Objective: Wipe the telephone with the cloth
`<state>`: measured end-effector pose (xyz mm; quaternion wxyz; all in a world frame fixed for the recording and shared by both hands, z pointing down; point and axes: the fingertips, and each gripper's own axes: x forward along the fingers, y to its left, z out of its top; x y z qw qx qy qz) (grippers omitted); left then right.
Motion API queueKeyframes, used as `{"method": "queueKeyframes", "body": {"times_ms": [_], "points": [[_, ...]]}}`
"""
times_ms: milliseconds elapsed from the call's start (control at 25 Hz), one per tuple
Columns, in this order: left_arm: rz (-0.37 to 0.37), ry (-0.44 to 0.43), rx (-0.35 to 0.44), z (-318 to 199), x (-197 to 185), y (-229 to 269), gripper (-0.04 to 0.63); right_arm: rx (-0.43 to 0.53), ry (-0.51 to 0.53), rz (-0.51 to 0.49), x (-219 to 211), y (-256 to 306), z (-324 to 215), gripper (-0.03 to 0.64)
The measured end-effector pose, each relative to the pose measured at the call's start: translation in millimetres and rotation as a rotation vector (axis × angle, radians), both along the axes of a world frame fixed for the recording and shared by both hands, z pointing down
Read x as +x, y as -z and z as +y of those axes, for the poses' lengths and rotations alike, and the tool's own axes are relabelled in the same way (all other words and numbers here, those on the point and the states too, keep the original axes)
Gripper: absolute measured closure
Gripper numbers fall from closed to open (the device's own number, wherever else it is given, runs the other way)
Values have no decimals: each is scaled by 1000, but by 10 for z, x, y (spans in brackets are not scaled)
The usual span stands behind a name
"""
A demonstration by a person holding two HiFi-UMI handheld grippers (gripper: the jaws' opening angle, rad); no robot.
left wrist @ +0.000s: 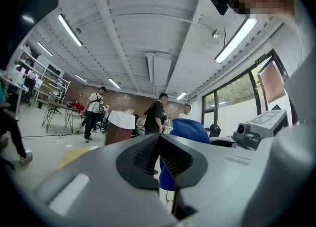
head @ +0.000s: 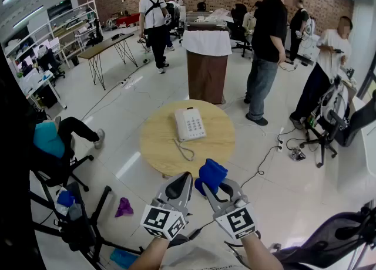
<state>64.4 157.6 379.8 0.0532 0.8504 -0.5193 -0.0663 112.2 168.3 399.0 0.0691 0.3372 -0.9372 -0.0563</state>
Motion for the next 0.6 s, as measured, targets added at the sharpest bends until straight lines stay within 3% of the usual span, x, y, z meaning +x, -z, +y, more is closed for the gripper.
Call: {"method": "queueKeyframes", "body": {"times_ms": [600], "points": [[0, 2, -4, -248, 37, -90, 595, 15, 5, 24, 70, -82, -255, 546]]}}
